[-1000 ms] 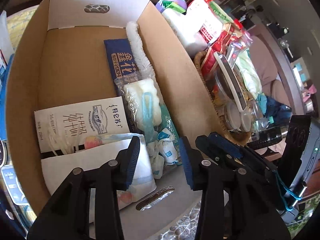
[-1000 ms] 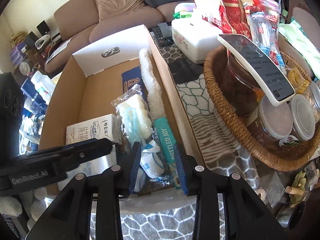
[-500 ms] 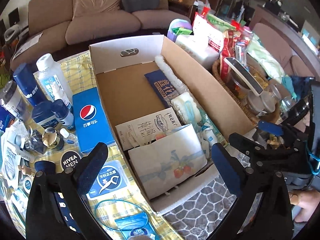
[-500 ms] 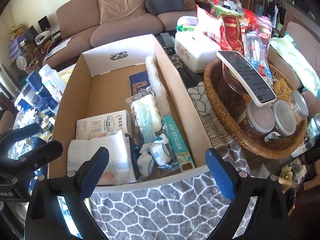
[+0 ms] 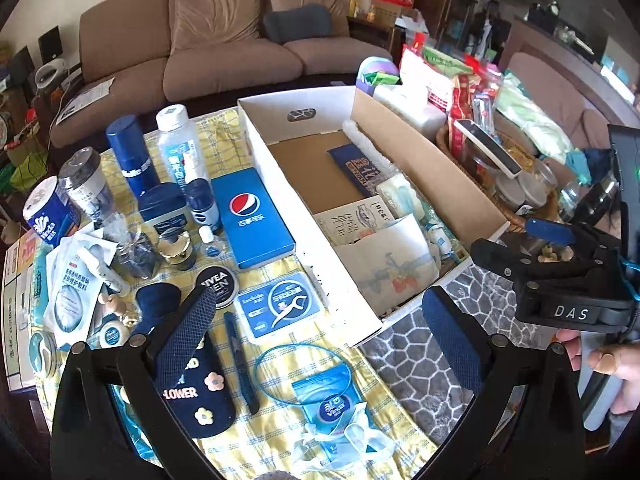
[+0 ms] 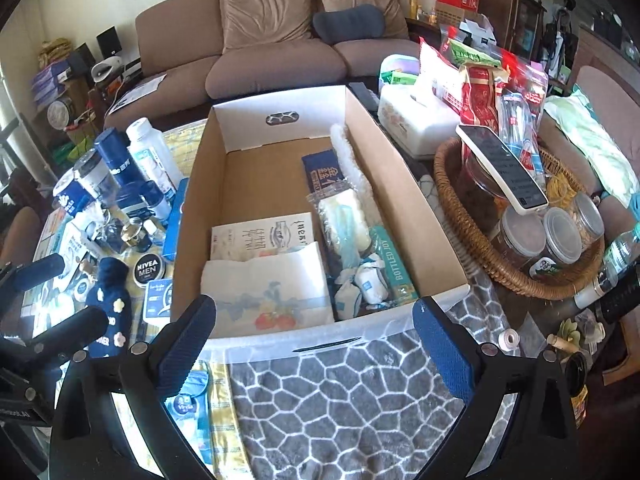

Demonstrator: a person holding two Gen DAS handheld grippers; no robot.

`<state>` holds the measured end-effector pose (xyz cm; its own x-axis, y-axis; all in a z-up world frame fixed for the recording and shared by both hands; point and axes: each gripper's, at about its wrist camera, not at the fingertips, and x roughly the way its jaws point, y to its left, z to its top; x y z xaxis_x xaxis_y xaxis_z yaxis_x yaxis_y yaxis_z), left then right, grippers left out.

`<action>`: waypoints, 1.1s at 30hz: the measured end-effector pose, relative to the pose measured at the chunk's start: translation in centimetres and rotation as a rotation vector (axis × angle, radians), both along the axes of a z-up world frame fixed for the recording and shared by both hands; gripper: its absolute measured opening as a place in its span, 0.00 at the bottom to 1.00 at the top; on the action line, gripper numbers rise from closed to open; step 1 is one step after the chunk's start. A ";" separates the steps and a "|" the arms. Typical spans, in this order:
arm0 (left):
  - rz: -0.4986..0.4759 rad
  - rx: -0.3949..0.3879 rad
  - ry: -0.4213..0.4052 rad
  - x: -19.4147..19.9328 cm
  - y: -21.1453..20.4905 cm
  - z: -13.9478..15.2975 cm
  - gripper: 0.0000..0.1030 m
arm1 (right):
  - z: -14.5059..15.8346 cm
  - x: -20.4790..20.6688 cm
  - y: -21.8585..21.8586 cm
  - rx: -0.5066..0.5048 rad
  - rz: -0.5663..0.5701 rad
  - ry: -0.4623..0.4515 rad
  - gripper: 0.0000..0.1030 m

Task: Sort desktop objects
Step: 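Withdraw both open tools from the box back over the table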

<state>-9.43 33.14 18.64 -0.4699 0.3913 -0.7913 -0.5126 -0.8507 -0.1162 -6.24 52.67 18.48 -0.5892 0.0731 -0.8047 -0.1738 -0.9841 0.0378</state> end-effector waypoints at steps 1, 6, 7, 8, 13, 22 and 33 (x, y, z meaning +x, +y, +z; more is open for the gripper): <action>0.013 0.002 0.004 0.2 -1.1 0.2 1.00 | 0.2 0.2 -0.6 0.001 0.004 0.002 0.99; 0.092 -0.012 0.053 1.1 -6.9 1.0 1.00 | 0.7 1.2 -4.1 -0.005 0.033 -0.001 1.00; 0.111 -0.017 0.072 1.3 -8.0 1.2 1.00 | 0.6 1.3 -4.9 0.003 0.035 -0.010 1.00; 0.121 -0.010 0.084 1.6 -9.2 1.3 1.00 | 0.5 1.4 -5.7 0.012 0.040 -0.018 1.00; 0.145 -0.008 0.077 2.5 -15.2 1.5 1.00 | 0.5 2.1 -9.7 -0.011 0.076 -0.008 1.00; 0.252 -0.050 0.062 4.0 -28.3 0.2 1.00 | 0.6 3.6 -19.0 0.002 0.194 0.019 1.00; 0.363 -0.015 -0.051 6.9 -39.3 -6.2 0.96 | -4.7 4.6 -29.7 -0.072 0.360 0.017 1.00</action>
<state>-2.49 -6.17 12.42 -0.5354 0.1945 -0.8219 -0.1712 -0.9779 -0.1199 -1.65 22.96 13.78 -0.5799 -0.1978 -0.7903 0.1847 -0.9767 0.1089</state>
